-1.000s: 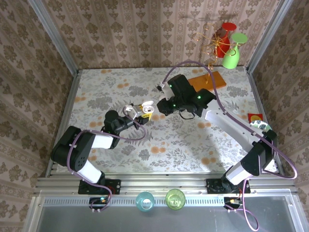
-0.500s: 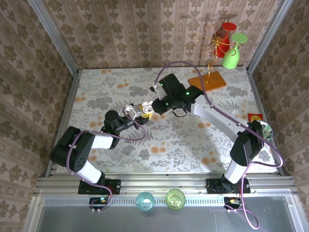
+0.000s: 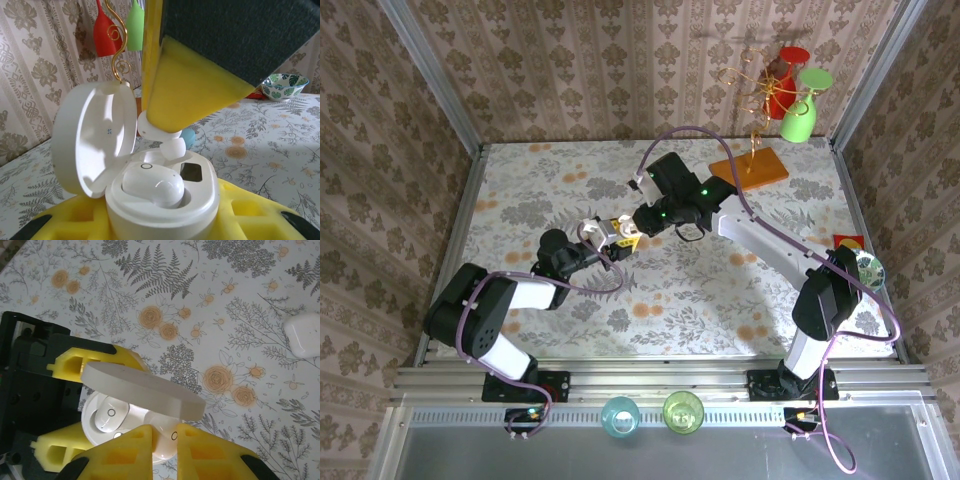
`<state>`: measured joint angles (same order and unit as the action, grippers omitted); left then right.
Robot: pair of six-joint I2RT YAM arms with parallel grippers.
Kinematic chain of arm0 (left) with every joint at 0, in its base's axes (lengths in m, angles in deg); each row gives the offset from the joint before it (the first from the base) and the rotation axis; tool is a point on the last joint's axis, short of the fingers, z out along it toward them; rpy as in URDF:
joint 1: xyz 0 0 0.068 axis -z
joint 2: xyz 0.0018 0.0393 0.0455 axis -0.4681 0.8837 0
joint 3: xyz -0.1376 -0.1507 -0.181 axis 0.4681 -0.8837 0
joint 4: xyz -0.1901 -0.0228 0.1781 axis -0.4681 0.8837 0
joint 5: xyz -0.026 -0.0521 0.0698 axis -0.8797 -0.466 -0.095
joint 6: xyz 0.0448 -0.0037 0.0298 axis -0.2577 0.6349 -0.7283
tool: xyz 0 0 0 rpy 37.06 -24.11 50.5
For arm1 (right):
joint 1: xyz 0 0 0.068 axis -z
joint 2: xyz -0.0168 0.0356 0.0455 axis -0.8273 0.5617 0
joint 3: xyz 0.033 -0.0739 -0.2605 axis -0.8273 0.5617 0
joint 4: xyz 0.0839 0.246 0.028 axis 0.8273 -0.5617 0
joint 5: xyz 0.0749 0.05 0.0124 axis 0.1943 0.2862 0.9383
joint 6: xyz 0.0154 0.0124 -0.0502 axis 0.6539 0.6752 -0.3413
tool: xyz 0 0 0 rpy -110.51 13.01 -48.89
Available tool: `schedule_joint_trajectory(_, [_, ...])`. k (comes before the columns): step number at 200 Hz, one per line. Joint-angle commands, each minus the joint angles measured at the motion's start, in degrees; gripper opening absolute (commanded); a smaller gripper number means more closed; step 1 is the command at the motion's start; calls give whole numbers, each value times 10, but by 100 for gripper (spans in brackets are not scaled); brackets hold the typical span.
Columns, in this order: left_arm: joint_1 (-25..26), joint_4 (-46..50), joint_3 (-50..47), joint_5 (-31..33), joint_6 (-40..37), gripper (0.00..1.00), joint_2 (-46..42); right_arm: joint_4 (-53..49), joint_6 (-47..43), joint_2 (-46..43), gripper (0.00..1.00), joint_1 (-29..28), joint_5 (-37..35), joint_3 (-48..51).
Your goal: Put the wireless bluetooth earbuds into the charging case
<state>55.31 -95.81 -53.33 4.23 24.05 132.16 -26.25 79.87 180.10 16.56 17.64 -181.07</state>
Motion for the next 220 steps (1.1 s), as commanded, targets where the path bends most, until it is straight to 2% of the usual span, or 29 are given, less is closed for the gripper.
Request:
schedule_joint_trajectory(1, [1,-25,-1,-5,1,32,-16,-12,-20,8,17,-3,-18,-12])
schedule_joint_trajectory(124, [1,-25,8,-9,16,32,-20,-34,-65,22,20,-26,-13,-8])
schedule_joint_trajectory(141, [1,-25,8,-9,17,32,-22,-36,-67,21,23,-28,-16,-12])
schedule_joint_trajectory(160, [1,-25,8,-9,16,32,-22,-31,-64,12,30,-29,-21,-11])
schedule_joint_trajectory(200, [1,-24,6,-13,15,32,-20,7,-49,-44,46,-27,-28,22])
schedule_joint_trajectory(220, [1,-22,6,-20,14,32,-20,44,-30,-75,52,-17,-10,46])
